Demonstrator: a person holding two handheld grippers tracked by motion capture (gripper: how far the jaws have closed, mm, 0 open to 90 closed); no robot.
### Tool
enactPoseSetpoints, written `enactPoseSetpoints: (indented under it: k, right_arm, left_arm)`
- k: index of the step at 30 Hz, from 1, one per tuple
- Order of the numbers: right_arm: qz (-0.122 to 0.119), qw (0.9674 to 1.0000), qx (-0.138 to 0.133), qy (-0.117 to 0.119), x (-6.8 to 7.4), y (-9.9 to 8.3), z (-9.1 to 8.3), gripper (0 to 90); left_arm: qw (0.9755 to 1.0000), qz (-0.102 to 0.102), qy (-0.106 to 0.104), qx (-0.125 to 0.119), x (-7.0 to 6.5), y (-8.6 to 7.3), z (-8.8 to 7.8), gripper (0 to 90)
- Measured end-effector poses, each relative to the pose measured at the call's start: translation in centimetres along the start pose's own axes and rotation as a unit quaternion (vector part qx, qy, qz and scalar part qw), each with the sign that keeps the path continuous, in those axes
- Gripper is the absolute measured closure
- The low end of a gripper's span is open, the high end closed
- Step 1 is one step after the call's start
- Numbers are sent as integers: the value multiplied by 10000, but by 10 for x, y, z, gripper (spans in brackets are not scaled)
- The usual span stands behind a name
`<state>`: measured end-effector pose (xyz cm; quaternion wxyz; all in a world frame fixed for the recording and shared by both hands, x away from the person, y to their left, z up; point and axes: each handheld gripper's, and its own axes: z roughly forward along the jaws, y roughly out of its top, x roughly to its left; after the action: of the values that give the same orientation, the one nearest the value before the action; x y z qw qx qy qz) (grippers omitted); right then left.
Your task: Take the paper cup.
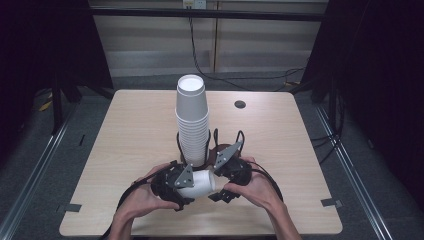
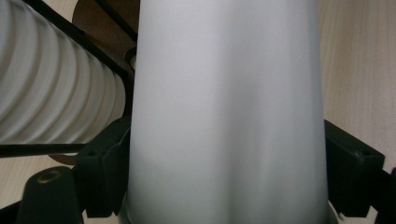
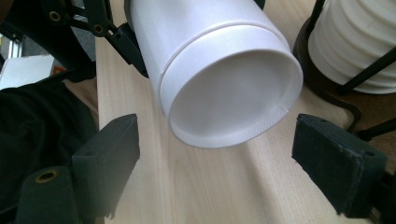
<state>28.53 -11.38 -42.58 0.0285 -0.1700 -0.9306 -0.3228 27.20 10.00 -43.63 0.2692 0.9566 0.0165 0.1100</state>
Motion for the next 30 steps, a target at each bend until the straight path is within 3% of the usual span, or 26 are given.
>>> enactPoseSetpoints:
  k: [6,9,20,21,24,30]
  right_arm:
    - [14,9995,269,154,-1,4,6,209]
    - [-8,9988,404,285,-4,6,10,223]
    - [49,9973,484,542,-7,11,14,163]
    - [0,9974,469,553,-8,11,16,163]
    - [88,9971,508,551,-8,11,17,162]
    - [40,9957,511,774,-8,11,19,171]
  left_arm:
    - [9996,180,-5,195,0,1,1,164]
    - [9998,149,-60,122,-2,2,1,164]
    - [9992,350,-125,151,-6,6,5,164]
    - [9995,288,-104,116,-8,6,6,164]
    - [9992,359,-104,122,-8,7,5,164]
    - [9992,369,-154,64,-12,9,7,164]
